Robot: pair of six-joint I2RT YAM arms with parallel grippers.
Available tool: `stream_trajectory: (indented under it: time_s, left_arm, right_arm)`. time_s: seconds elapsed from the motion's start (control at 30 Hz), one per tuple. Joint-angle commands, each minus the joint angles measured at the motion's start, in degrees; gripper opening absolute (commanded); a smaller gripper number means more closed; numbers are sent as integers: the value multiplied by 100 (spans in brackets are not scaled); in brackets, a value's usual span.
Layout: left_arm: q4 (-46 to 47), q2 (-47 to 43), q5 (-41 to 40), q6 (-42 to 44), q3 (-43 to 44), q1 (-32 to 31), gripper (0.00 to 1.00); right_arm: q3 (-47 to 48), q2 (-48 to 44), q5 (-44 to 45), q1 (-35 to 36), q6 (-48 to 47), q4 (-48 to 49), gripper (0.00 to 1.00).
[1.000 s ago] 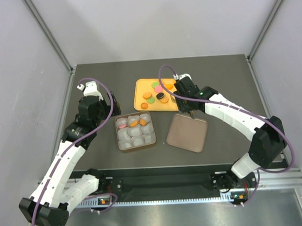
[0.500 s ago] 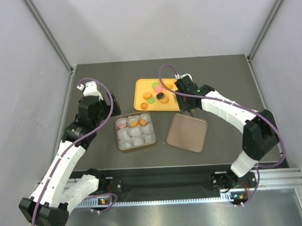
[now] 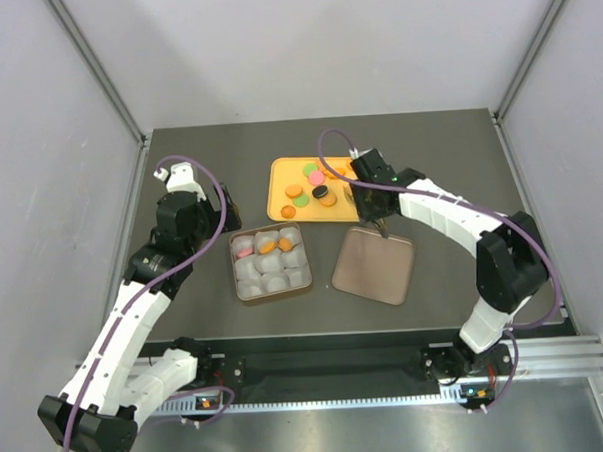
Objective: Pack the cookies
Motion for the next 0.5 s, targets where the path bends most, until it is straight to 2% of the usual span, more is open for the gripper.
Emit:
stream_trajectory:
  time_s: [0.0, 0.47]
  left_arm:
    - [276, 8, -18, 33, -32, 39, 99]
    - [285, 26, -9, 25, -32, 39, 99]
  right_arm:
    - [186, -38, -149, -146, -21, 217, 43]
    - [317, 164, -272, -304, -136, 243, 42]
